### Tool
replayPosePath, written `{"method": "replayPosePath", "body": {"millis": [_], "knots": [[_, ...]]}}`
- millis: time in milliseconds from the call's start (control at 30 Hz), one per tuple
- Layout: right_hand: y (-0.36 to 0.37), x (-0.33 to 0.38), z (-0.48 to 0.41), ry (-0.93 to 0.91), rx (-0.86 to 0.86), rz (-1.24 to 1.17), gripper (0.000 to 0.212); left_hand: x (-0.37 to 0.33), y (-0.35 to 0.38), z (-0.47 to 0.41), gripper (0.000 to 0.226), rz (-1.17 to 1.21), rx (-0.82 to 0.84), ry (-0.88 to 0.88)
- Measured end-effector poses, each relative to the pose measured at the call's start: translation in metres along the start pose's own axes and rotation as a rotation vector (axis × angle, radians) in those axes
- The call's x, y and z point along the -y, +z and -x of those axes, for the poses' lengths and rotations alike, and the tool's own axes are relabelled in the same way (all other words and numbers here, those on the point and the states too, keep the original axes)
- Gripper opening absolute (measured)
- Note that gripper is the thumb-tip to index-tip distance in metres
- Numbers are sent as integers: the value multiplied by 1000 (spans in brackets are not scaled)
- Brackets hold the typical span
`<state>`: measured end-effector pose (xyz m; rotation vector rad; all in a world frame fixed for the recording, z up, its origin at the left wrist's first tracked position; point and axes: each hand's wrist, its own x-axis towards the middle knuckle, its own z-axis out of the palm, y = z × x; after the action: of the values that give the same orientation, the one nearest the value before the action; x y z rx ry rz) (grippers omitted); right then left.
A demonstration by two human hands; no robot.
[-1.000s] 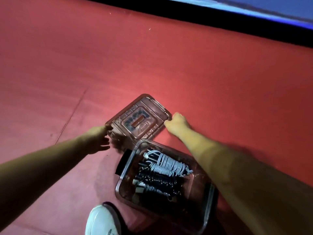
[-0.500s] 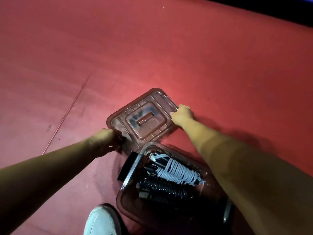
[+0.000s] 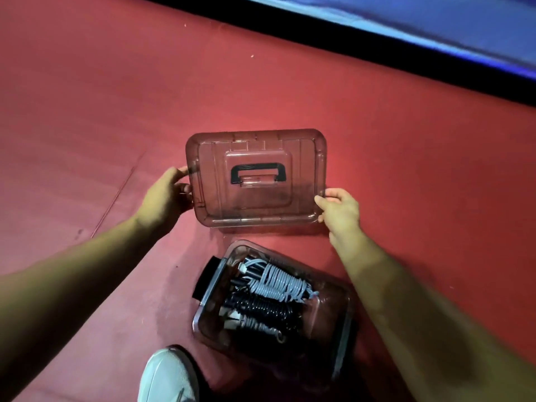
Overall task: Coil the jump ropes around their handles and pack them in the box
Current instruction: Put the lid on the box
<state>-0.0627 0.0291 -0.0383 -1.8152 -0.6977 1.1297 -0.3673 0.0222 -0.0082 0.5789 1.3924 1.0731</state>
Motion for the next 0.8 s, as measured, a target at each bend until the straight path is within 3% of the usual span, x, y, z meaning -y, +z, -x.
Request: {"method": "replayPosePath", "body": {"millis": [100, 267, 333, 400, 500, 600, 700, 800], "knots": [[-27, 10, 40, 34, -3, -153, 24, -20, 4, 23, 32, 89, 42, -23], [-74, 40, 110, 173, -16, -636, 26, -45, 13, 72, 24, 151, 180, -16], [-89, 37, 131, 202, -3, -674, 17, -41, 13, 92, 16, 22, 271, -16], [-103, 23, 146, 170, 40, -535, 9, -30, 7, 108, 16, -254, 304, -1], [-117, -8, 156, 117, -24, -228, 50, -11, -3, 124, 16, -383, 359, -67], [-120, -39, 168, 69, -26, 28, 32, 12, 3, 137, 15, -598, 444, -74], [-119, -65, 180, 52, -51, 194, 16, 30, 10, 140, 26, -1143, 483, 67], [-118, -81, 185, -17, -143, 452, 15, 38, 9, 129, 34, -1454, 478, 139]]}}
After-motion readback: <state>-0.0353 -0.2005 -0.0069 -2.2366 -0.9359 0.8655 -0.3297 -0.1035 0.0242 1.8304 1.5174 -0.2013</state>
